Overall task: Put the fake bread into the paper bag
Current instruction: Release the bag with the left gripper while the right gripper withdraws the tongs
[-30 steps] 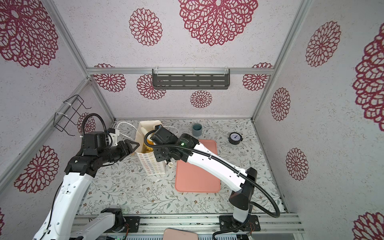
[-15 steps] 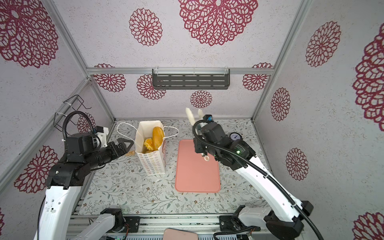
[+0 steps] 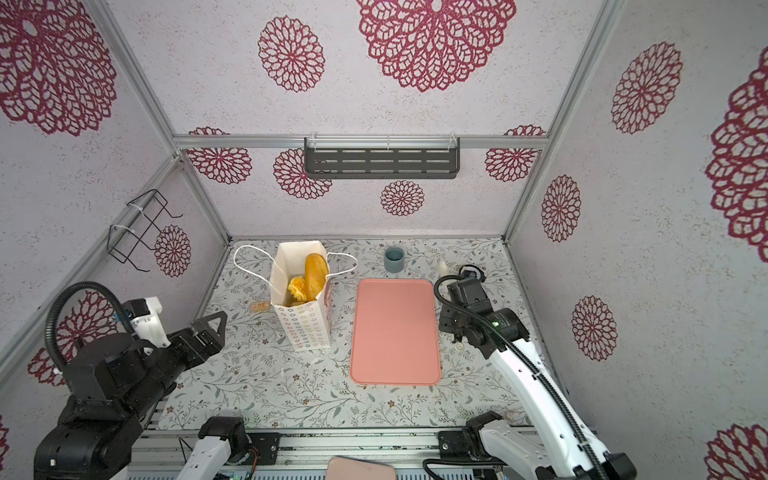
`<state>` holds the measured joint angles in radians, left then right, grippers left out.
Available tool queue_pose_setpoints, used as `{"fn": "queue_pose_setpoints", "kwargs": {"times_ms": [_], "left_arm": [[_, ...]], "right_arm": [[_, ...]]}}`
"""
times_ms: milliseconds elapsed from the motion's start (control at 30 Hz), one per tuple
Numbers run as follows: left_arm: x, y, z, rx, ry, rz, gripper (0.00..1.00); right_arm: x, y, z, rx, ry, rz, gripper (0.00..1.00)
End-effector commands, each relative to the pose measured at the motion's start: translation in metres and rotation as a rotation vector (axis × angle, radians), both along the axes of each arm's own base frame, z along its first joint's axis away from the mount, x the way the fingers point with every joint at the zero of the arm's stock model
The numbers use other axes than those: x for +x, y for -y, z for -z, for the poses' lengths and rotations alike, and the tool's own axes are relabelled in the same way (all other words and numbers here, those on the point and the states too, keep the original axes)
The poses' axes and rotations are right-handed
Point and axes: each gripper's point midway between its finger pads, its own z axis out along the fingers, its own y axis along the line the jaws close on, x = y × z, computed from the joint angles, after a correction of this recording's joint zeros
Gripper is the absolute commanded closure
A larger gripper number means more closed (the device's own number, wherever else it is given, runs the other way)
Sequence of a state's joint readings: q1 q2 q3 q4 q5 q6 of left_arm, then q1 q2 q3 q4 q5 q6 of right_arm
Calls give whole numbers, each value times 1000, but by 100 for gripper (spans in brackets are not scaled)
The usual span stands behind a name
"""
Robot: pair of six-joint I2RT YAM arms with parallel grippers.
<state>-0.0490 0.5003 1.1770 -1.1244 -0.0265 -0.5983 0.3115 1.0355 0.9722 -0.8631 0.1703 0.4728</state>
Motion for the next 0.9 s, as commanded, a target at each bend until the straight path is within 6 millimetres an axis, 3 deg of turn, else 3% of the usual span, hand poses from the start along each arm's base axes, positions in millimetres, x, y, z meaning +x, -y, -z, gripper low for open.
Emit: {"fn": "queue_pose_setpoints", "kwargs": {"times_ms": [0,200,333,433,533,600,633,667,800,867], "left_arm": [[-4,-19,30,23,-45,-114,3],[-11,-40,38,30,45,-239,3],[-9,-43,24,9,195,-259,3],[13,-41,23,7,203,-253,3],[41,-52,36,32,147,-332,3],[55,-65,44,55,136,-414,3],[61,-71,46,62,144,-453,3],[67,-76,47,67,159,-490,3],[78,-100,64,126,184,-631,3],[84,-110,76,170,171,-664,3]], "right_arm": [[12,7,25,47,-10,10,55],[27,22,61,50,-97,81,51],[32,39,93,36,-158,145,51],[38,53,111,69,-175,199,45],[43,67,125,80,-190,253,36],[45,73,132,80,-203,283,21],[46,75,133,80,-204,294,8],[47,76,134,77,-199,304,1],[49,85,120,58,-138,345,1],[52,91,102,42,-63,374,1]]}}
